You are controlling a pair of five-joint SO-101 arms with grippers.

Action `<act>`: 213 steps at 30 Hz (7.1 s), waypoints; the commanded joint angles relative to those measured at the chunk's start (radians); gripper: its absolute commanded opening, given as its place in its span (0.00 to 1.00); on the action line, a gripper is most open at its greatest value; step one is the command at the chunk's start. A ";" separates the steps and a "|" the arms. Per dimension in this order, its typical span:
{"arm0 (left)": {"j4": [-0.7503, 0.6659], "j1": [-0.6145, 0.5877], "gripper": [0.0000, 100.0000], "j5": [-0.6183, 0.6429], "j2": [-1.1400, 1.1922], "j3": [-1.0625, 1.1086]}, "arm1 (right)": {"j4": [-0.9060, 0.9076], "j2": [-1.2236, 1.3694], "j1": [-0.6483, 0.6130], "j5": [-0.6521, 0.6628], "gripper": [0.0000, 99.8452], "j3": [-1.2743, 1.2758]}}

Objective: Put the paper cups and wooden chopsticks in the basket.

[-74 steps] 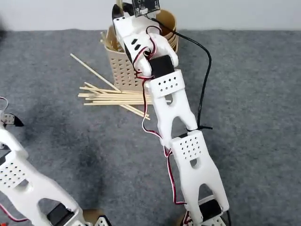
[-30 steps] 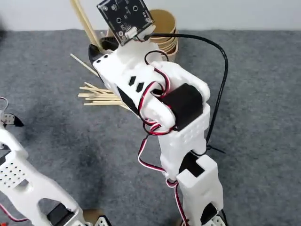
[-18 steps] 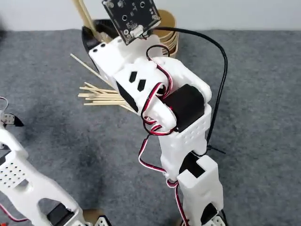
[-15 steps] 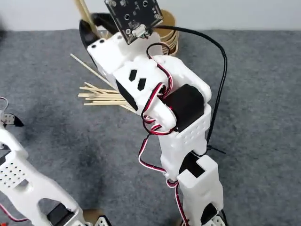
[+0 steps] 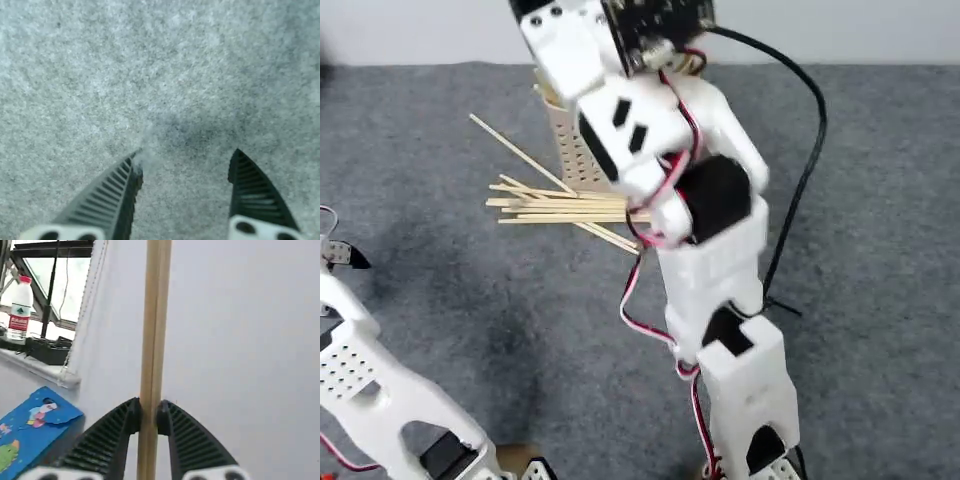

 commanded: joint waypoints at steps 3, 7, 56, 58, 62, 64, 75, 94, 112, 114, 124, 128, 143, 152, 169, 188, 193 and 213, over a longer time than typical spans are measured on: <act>0.021 0.008 0.26 0.012 -0.066 -0.004 | -0.213 0.130 0.079 0.017 0.01 -0.037; 0.021 0.005 0.26 0.012 -0.066 -0.004 | -0.351 0.268 0.111 0.018 0.01 -0.037; 0.021 0.009 0.26 0.012 -0.063 -0.004 | -0.073 0.443 0.177 -0.295 0.01 -0.040; 0.021 0.011 0.26 0.012 -0.061 -0.004 | -0.016 0.441 0.180 -0.296 0.01 -0.040; 0.021 0.009 0.26 0.012 -0.060 -0.004 | -0.007 0.420 0.179 -0.298 0.01 -0.041; 0.021 0.009 0.26 0.012 -0.060 -0.004 | -0.008 0.421 0.177 -0.296 0.01 -0.041; 0.021 0.015 0.26 0.012 -0.058 -0.004 | -0.012 0.455 0.191 -0.298 0.01 -0.040; 0.021 0.017 0.26 0.012 -0.058 -0.004 | -0.096 0.529 0.142 -0.299 0.01 -0.040; 0.021 0.015 0.26 0.012 -0.066 -0.004 | 0.067 0.526 0.111 -0.301 0.12 -0.037; 0.021 0.015 0.26 0.012 -0.066 -0.004 | 0.068 0.524 0.113 -0.301 0.12 -0.037; 0.021 0.015 0.26 0.012 -0.066 -0.004 | 0.001 0.478 0.108 -0.295 0.11 -0.037; 0.021 0.017 0.26 0.012 -0.068 -0.005 | 0.041 0.394 0.079 -0.295 0.11 -0.035; 0.023 0.075 0.26 -0.063 -0.173 -0.005 | 0.851 -0.091 -0.082 -0.221 0.11 -0.032; 0.023 0.245 0.26 -0.133 -0.391 -0.005 | 0.855 -0.196 -0.031 -0.083 0.11 0.046; 0.020 0.376 0.26 -0.126 -0.491 -0.004 | 0.526 -1.273 0.077 -0.120 0.13 1.611; -0.166 0.743 0.26 0.776 -0.293 0.097 | 0.027 -1.661 0.246 -0.121 0.12 2.447; -0.244 0.726 0.26 0.838 -0.281 0.124 | 0.027 -1.759 0.246 -0.120 0.12 2.559; -0.746 0.749 0.26 0.927 -0.282 0.581 | 0.028 -1.817 0.239 -0.120 0.11 2.681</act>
